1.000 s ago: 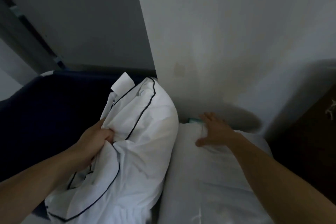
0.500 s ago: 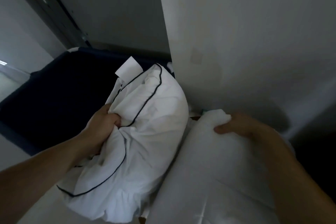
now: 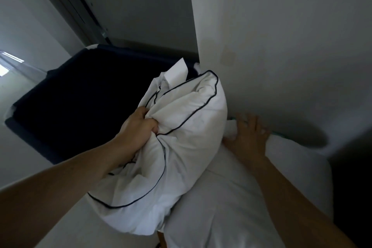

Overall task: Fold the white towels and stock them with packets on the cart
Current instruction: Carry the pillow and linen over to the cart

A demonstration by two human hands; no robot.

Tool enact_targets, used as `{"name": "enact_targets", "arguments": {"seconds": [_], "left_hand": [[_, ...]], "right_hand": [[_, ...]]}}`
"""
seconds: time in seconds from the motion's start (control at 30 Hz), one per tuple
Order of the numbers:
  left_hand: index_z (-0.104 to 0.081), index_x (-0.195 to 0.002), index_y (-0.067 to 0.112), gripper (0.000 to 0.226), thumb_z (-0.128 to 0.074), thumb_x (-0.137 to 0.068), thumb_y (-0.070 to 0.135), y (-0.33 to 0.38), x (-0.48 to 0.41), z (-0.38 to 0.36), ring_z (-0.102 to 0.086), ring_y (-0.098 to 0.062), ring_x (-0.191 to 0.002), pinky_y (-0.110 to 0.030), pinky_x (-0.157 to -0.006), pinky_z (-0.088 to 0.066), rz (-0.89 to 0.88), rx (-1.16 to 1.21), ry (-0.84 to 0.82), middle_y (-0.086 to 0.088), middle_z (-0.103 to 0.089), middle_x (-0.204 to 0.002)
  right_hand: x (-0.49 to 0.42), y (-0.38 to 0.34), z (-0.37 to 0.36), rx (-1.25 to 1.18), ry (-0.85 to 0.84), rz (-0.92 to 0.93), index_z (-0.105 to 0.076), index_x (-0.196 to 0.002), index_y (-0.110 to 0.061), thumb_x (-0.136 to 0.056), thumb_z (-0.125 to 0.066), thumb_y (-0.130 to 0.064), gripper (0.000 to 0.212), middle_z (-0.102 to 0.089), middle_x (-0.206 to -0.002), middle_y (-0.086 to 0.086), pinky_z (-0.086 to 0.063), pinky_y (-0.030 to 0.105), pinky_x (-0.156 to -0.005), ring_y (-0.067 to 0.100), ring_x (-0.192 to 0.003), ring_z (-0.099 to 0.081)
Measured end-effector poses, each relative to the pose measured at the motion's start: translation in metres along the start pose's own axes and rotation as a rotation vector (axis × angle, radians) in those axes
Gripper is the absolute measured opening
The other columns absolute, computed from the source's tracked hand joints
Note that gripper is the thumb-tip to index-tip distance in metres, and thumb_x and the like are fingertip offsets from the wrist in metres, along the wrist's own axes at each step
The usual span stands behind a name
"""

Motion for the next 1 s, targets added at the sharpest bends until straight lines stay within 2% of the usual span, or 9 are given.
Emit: {"name": "enact_targets", "arguments": {"seconds": [0.13, 0.23, 0.33, 0.43, 0.6, 0.7, 0.8, 0.87, 1.0], "left_hand": [[-0.06, -0.1, 0.024, 0.051, -0.053, -0.049, 0.028, -0.001, 0.005, -0.006, -0.058, -0.026, -0.091, -0.04, -0.079, -0.048, -0.011, -0.015, -0.008, -0.003, -0.062, -0.097], [-0.059, -0.103, 0.025, 0.052, -0.054, -0.052, 0.029, 0.001, 0.011, -0.018, -0.057, -0.023, -0.091, -0.038, -0.078, -0.048, -0.026, -0.014, -0.039, 0.0, -0.061, -0.098], [-0.056, -0.11, 0.023, 0.046, -0.061, -0.064, 0.027, 0.005, 0.017, -0.03, -0.055, -0.019, -0.091, -0.035, -0.078, -0.047, -0.054, -0.025, -0.096, -0.001, -0.059, -0.102], [-0.053, -0.121, 0.019, 0.046, -0.065, -0.077, 0.017, 0.014, 0.018, -0.046, -0.054, -0.014, -0.091, -0.03, -0.07, -0.045, -0.119, -0.088, -0.178, 0.0, -0.058, -0.106], [-0.051, -0.124, 0.018, 0.051, -0.069, -0.077, 0.015, 0.034, 0.026, -0.076, -0.055, -0.013, -0.095, -0.03, -0.078, -0.049, -0.219, -0.15, -0.321, 0.003, -0.057, -0.106], [-0.05, -0.118, 0.019, 0.047, -0.072, -0.077, 0.016, 0.048, 0.038, -0.106, -0.051, -0.009, -0.088, -0.025, -0.072, -0.046, -0.272, -0.186, -0.399, 0.007, -0.052, -0.099], [-0.059, -0.097, 0.013, 0.028, -0.077, -0.075, 0.013, 0.055, 0.049, -0.138, -0.053, -0.01, -0.071, -0.02, -0.052, -0.039, -0.294, -0.209, -0.497, 0.005, -0.055, -0.08], [-0.066, -0.089, 0.009, 0.022, -0.081, -0.073, 0.013, 0.056, 0.055, -0.16, -0.058, -0.017, -0.065, -0.017, -0.047, -0.04, -0.295, -0.228, -0.597, -0.003, -0.062, -0.076], [-0.063, -0.089, 0.006, 0.023, -0.081, -0.078, 0.014, 0.055, 0.071, -0.201, -0.061, -0.023, -0.063, -0.026, -0.056, -0.049, -0.242, -0.221, -0.752, -0.011, -0.063, -0.076]], "right_hand": [[0.019, 0.006, -0.056, 0.04, -0.275, 0.062, -0.022, -0.153, -0.04, -0.086, -0.021, -0.074, 0.075, -0.01, -0.165, 0.003, -0.009, 0.065, -0.114, 0.031, -0.151, -0.004], [0.001, 0.004, -0.045, -0.075, -0.388, 0.064, -0.011, -0.156, -0.035, -0.095, -0.035, -0.063, 0.071, 0.004, -0.165, 0.0, -0.005, 0.06, -0.117, 0.027, -0.152, 0.004], [0.005, 0.018, 0.009, -0.464, -0.046, -0.034, -0.028, -0.154, -0.019, -0.098, -0.056, -0.036, 0.065, -0.018, -0.163, 0.008, -0.014, 0.055, -0.118, 0.025, -0.149, -0.017], [0.074, 0.062, 0.029, -0.322, 0.209, -0.307, -0.046, -0.145, -0.025, -0.096, -0.055, -0.033, 0.05, -0.036, -0.156, 0.006, -0.019, 0.057, -0.115, 0.025, -0.146, -0.026], [0.168, 0.072, -0.02, -0.053, -0.243, -0.287, -0.01, -0.152, -0.049, -0.096, -0.029, -0.064, 0.061, 0.006, -0.165, -0.007, -0.008, 0.057, -0.116, 0.023, -0.151, 0.007], [0.152, 0.08, -0.025, -0.362, -0.291, -0.427, -0.003, -0.152, -0.05, -0.097, -0.025, -0.065, 0.061, 0.012, -0.163, -0.012, -0.004, 0.056, -0.117, 0.02, -0.15, 0.014], [0.151, 0.086, -0.001, -1.051, -0.33, -0.617, -0.033, -0.147, -0.033, -0.102, -0.011, -0.045, 0.051, -0.046, -0.148, -0.002, -0.033, 0.037, -0.11, 0.013, -0.142, -0.033], [0.167, 0.091, 0.038, -1.351, -0.173, -0.715, -0.051, -0.133, -0.021, -0.107, -0.03, -0.02, 0.033, -0.073, -0.109, 0.003, -0.051, 0.021, -0.081, 0.009, -0.097, -0.067], [0.21, 0.079, 0.127, -1.064, 0.31, -0.511, -0.06, -0.124, -0.023, -0.1, -0.055, -0.022, 0.025, -0.062, -0.118, -0.008, -0.044, 0.025, -0.095, 0.013, -0.112, -0.057]]}}
Point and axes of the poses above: each hand's wrist, its own x-axis away from the middle knuckle, its own z-axis out of the back of the hand, y = z × x, the point moved 4 cm from there along -x, towards the middle knuckle
